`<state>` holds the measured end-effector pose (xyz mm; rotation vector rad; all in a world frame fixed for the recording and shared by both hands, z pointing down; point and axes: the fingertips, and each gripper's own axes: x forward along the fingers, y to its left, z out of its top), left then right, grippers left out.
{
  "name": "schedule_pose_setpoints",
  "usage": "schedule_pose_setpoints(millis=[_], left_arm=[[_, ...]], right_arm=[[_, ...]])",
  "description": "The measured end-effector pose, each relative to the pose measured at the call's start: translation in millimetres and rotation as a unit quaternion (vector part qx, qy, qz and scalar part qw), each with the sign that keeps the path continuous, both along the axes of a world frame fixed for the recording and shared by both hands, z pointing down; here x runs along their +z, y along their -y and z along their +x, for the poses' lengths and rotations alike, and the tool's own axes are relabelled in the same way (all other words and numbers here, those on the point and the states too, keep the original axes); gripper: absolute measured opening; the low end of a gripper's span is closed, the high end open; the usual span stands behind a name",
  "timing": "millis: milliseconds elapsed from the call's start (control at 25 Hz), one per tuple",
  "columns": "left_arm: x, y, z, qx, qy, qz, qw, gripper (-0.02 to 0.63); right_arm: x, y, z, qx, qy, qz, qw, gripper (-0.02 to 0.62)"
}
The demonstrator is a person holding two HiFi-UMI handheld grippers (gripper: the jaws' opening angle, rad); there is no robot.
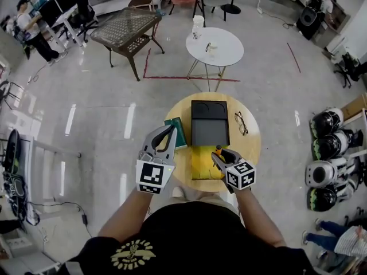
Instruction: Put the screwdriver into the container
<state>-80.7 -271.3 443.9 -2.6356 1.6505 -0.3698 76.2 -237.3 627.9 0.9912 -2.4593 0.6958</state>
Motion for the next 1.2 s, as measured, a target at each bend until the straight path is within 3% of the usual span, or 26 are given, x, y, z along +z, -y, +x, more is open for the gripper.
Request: schedule_pose_setpoints(millis=[1200], left_arm=[[11, -13, -15, -0.025, 0.021, -0.019, 0.9993, 0.020]], right_arm=[[124, -22, 12, 0.010, -0.029, -0.154, 0.988, 0.131]])
